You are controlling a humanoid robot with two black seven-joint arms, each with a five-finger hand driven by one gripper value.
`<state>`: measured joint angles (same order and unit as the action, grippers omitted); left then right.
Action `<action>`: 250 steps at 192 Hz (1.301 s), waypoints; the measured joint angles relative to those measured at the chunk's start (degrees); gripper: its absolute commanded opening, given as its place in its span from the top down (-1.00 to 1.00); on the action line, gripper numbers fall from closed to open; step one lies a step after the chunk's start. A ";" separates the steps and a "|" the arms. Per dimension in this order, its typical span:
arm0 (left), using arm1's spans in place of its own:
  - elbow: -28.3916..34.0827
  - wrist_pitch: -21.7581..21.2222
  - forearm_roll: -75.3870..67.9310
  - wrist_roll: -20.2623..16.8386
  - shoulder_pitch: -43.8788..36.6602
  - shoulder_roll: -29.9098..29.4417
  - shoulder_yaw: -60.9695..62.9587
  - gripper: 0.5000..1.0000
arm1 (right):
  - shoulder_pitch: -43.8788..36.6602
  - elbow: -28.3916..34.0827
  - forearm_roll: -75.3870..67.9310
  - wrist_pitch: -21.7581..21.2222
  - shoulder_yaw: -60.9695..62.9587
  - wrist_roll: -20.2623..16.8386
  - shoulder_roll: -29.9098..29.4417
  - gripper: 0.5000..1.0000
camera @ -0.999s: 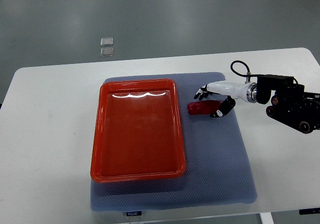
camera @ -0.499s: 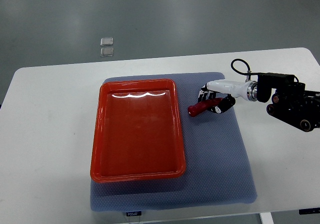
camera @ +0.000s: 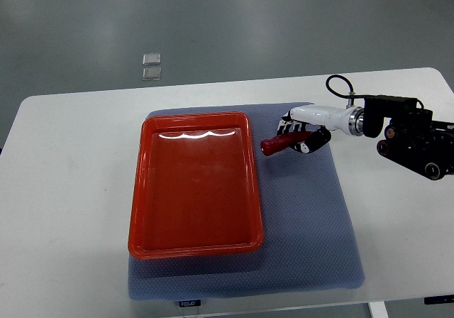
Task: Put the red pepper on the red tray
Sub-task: 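Lift the pepper with the right hand and carry it over the tray, then open the right hand to release the pepper into the tray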
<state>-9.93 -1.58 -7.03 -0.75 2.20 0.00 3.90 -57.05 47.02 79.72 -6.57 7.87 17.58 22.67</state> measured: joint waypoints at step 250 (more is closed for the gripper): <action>0.00 0.00 0.00 -0.02 0.00 0.00 0.03 -1.00 | -7.99 -2.29 -0.22 0.41 -7.06 2.70 -18.78 -0.58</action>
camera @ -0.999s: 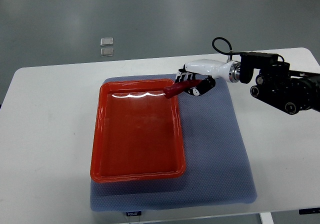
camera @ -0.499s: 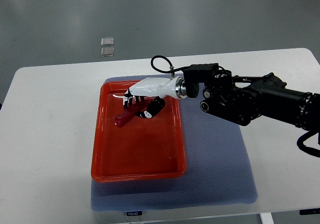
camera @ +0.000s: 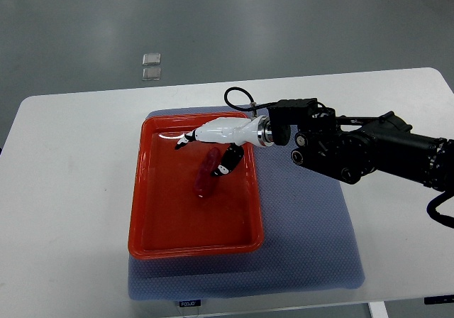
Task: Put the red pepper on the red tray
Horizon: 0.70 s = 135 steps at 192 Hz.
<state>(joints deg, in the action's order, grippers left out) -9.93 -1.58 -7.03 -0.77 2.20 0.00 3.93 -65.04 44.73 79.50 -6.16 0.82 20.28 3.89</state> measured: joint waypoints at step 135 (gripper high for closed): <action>0.00 0.00 0.00 0.00 0.00 0.00 0.00 -1.00 | 6.61 -2.87 -50.88 -1.20 16.01 -10.24 9.21 -0.59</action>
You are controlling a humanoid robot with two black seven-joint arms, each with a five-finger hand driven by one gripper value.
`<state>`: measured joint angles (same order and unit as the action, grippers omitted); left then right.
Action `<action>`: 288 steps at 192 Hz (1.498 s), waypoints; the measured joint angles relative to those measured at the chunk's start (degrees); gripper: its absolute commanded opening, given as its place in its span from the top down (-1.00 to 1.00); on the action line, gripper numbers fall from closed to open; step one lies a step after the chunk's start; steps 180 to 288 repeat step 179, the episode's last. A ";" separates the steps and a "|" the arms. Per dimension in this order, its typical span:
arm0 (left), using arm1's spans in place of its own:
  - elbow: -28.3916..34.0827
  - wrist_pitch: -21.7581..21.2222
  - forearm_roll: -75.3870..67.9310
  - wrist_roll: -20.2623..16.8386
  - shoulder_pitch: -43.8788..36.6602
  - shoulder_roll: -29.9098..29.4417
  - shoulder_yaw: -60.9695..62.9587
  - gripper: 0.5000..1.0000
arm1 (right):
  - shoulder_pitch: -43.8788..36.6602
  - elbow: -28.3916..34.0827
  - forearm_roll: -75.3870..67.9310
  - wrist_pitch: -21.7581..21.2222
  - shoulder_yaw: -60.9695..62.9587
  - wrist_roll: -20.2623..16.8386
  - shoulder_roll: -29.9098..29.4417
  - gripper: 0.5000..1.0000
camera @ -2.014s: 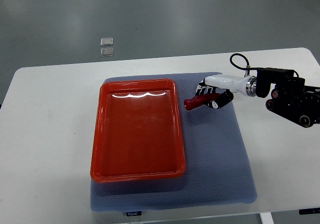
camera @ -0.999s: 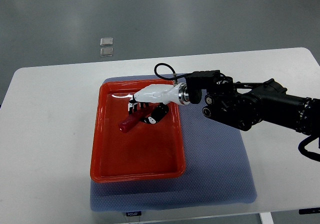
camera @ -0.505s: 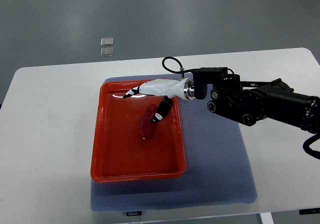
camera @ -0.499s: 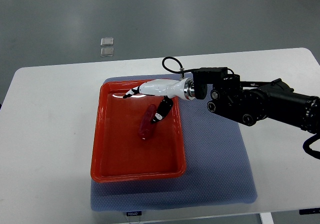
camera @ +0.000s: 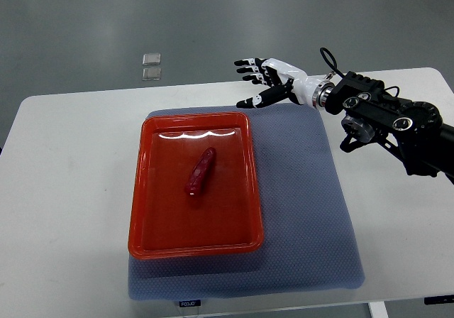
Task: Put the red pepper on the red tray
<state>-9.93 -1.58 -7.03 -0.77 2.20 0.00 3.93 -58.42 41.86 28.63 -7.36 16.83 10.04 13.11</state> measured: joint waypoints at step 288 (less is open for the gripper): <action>0.00 0.00 0.00 0.01 0.00 0.00 0.01 -1.00 | 12.35 -6.88 -35.27 -11.72 15.53 -3.19 -0.83 -0.65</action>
